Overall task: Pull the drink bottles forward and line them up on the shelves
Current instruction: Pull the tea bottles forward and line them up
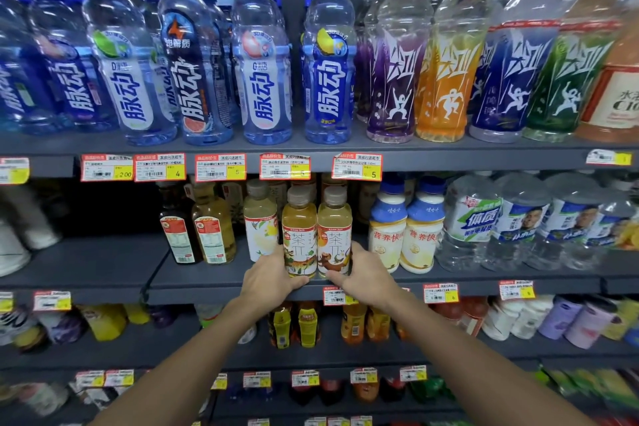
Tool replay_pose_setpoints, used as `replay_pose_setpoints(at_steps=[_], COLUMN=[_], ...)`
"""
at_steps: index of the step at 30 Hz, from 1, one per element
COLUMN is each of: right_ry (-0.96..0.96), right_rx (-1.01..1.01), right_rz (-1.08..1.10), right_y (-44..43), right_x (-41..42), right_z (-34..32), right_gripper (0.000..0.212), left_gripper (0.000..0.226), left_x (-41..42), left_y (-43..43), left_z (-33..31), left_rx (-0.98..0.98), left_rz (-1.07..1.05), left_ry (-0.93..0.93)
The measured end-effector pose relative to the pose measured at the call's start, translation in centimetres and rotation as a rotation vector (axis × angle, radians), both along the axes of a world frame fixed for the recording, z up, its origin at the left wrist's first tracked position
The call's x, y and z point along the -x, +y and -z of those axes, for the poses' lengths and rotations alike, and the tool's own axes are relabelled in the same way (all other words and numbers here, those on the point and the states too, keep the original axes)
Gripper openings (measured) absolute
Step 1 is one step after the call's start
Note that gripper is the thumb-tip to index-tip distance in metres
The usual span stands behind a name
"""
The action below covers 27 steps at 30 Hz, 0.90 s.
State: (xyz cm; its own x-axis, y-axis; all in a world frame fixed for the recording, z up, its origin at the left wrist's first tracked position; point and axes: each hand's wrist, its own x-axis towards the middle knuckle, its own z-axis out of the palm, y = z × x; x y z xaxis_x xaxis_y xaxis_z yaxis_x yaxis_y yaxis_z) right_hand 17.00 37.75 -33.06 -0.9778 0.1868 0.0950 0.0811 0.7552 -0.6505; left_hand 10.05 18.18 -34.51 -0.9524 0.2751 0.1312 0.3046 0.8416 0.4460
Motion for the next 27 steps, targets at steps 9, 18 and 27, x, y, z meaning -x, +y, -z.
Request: replay_pose_setpoints(at_steps=[9, 18, 27], right_ry=[-0.054, -0.031, -0.076], right_rx=[-0.029, -0.254, -0.203], right_rz=[0.052, 0.087, 0.029], right_y=[0.0, 1.0, 1.4], right_x=[-0.1, -1.0, -0.4], right_z=[-0.4, 0.0, 0.5], right_gripper=[0.060, 0.065, 0.059], left_gripper=[0.068, 0.064, 0.065], left_x=[-0.2, 0.4, 0.7], left_y=[0.5, 0.2, 0.0], left_z=[0.1, -0.3, 0.0], left_rx=[-0.041, 0.067, 0.069], left_rz=[0.010, 0.083, 0.115], left_ry=[-0.006, 0.009, 0.034])
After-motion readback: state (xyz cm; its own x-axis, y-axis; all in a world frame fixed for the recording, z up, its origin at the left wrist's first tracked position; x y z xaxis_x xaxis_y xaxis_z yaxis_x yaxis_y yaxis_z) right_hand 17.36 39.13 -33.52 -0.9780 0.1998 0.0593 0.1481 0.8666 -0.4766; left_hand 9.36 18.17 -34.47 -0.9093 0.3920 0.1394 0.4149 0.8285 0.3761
